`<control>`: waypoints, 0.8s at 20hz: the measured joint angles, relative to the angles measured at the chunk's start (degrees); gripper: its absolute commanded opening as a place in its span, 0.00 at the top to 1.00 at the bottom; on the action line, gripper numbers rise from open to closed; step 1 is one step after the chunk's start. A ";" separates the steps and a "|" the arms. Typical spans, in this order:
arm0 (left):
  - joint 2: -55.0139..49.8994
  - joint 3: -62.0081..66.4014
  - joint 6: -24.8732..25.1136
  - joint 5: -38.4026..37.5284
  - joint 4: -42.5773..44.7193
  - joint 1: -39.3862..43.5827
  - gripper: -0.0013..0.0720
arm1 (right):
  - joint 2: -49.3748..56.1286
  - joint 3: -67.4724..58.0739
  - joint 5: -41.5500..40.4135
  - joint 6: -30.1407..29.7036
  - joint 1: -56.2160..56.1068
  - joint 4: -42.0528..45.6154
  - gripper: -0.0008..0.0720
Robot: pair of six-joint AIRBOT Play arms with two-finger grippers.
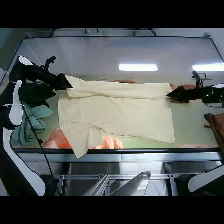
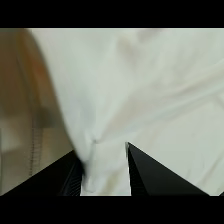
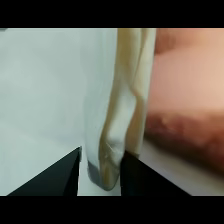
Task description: Fold the shirts.
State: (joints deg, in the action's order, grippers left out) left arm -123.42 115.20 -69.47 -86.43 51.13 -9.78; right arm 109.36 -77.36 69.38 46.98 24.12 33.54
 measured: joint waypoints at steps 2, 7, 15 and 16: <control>-0.02 1.31 -0.33 -1.68 0.02 -0.20 0.59 | -1.42 -0.33 2.19 2.19 0.92 2.54 0.57; 3.23 3.06 -3.02 -7.48 -0.20 -2.91 0.60 | -10.40 1.01 10.10 9.40 4.68 15.91 0.48; 21.09 -23.67 -4.76 -9.92 0.42 -12.13 0.60 | -28.48 30.97 5.46 13.70 6.56 22.34 0.45; 23.85 -28.11 -4.76 -9.22 0.68 -13.49 0.60 | -29.24 34.69 3.23 13.70 6.36 21.94 0.45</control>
State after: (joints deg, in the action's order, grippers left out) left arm -99.57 87.09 -74.24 -95.66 51.81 -23.27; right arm 80.12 -42.68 72.62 60.69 30.48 55.48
